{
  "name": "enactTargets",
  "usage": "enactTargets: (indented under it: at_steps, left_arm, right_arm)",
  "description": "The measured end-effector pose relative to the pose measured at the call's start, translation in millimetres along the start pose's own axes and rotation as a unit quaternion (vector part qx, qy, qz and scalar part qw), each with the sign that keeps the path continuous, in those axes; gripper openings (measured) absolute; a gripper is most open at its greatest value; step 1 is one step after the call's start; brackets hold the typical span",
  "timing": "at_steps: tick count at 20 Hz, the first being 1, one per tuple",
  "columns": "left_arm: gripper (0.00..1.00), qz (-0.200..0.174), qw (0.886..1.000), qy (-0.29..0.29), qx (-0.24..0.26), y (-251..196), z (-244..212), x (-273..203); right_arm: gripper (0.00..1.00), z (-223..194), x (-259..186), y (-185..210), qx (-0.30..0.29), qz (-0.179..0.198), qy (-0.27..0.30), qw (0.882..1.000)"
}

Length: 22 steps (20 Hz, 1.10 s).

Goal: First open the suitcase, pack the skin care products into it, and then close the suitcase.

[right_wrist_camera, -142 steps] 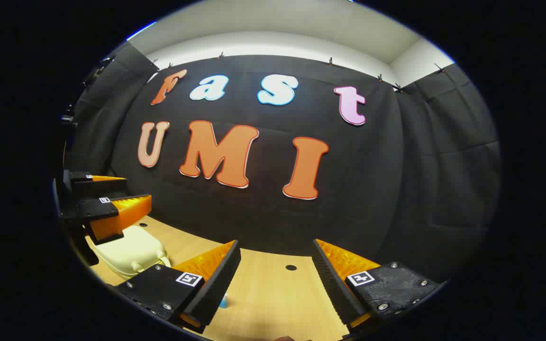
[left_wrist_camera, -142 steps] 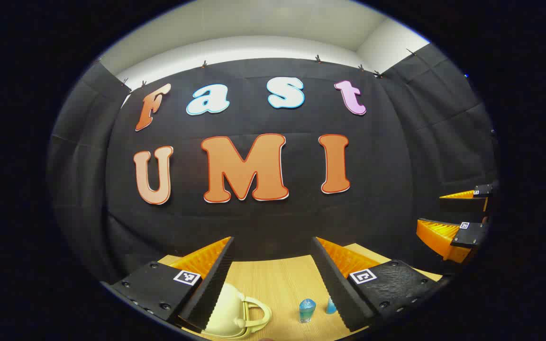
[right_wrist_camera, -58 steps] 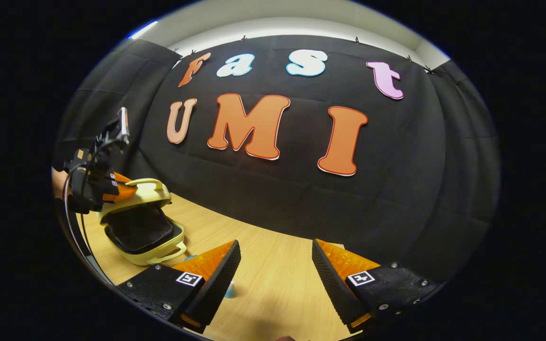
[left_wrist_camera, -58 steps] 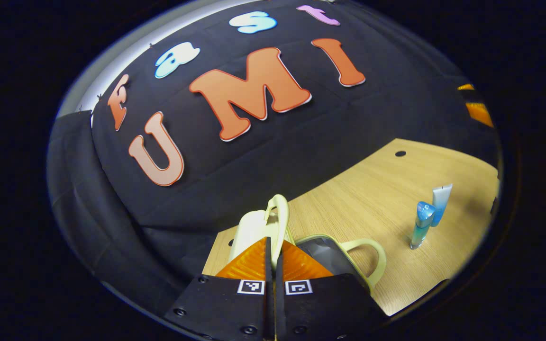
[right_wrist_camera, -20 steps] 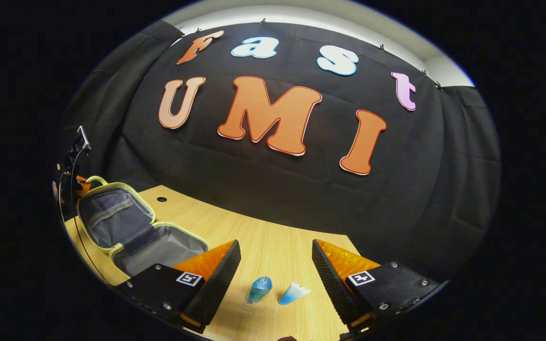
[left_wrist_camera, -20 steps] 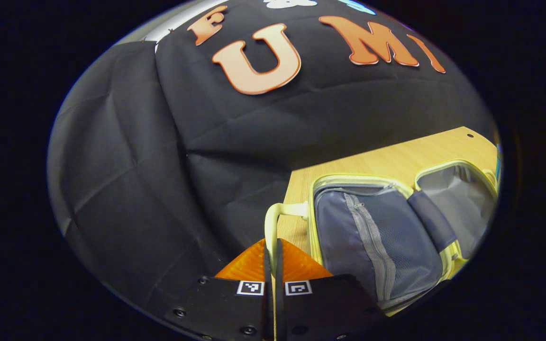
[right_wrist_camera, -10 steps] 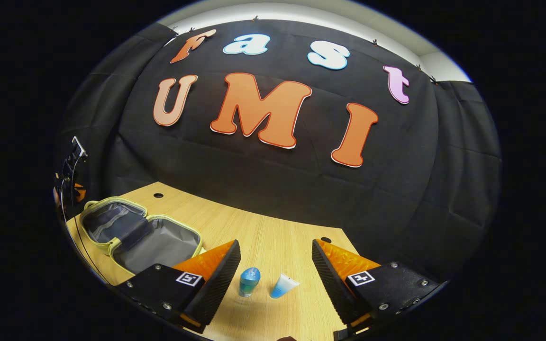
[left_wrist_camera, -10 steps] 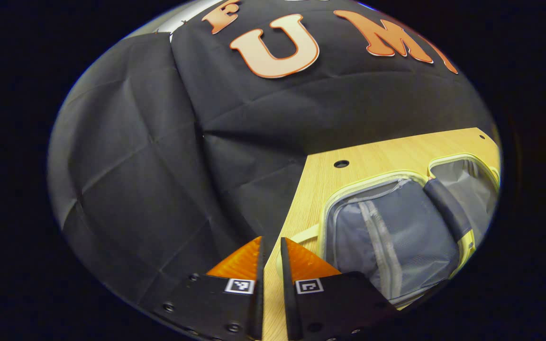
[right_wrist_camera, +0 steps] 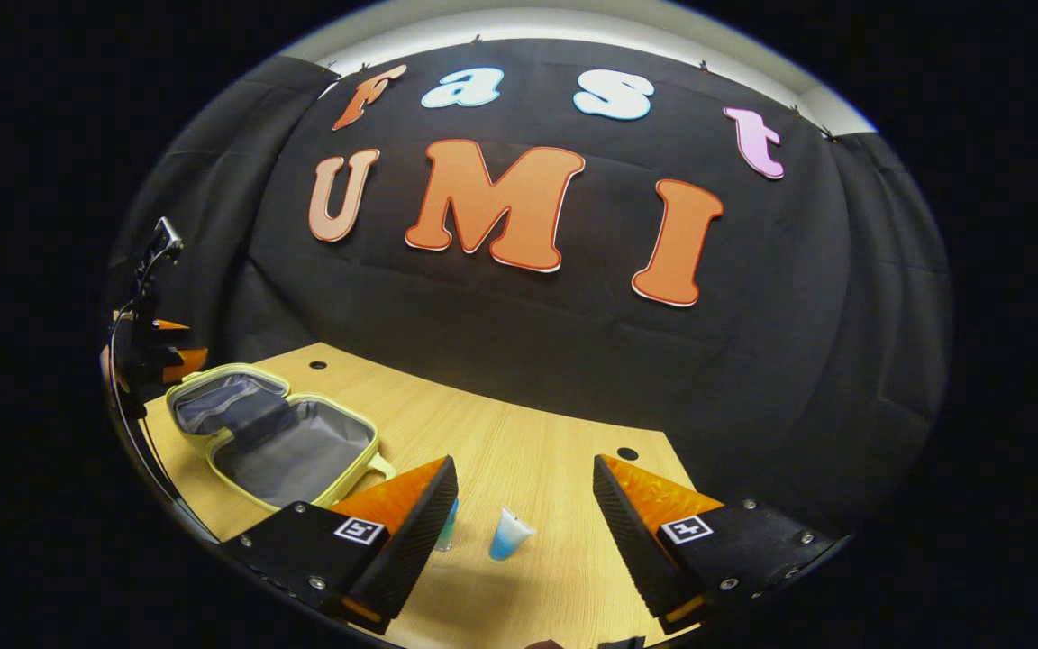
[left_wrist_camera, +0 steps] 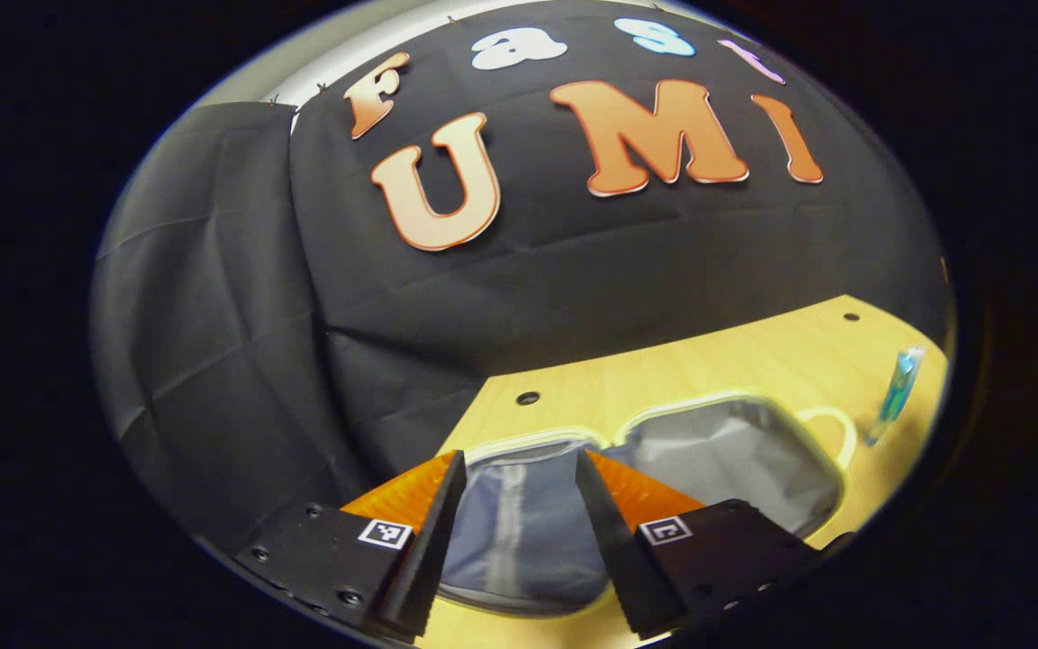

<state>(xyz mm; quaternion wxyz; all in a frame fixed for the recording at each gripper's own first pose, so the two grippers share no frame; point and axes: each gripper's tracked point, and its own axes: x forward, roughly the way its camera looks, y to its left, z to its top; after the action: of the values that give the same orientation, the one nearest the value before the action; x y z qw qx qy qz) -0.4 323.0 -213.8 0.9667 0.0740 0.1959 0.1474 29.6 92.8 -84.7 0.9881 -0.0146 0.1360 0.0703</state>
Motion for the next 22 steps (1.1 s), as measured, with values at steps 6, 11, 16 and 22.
enactTargets:
  at_steps: [6, 11, 16, 22]
  left_arm:
    - [0.99, -0.071, 0.997, -0.029, -0.031, -137, 33, -35]
    - [0.98, -0.140, 0.989, -0.036, -0.045, -235, 40, -63]
    - [0.98, -0.191, 0.980, -0.023, -0.047, -313, 14, -74]
    - [0.99, -0.227, 0.973, 0.007, -0.049, -380, -16, -61]
  right_arm:
    - [0.96, -37, 2, -20, 0.026, 0.052, 0.012, 0.998]
    - [0.96, -63, 11, -27, 0.029, 0.075, 0.026, 0.996]
    - [0.96, -84, 26, -28, 0.020, 0.085, 0.037, 0.996]
    - [0.96, -109, 51, -24, 0.023, 0.095, 0.048, 0.994]
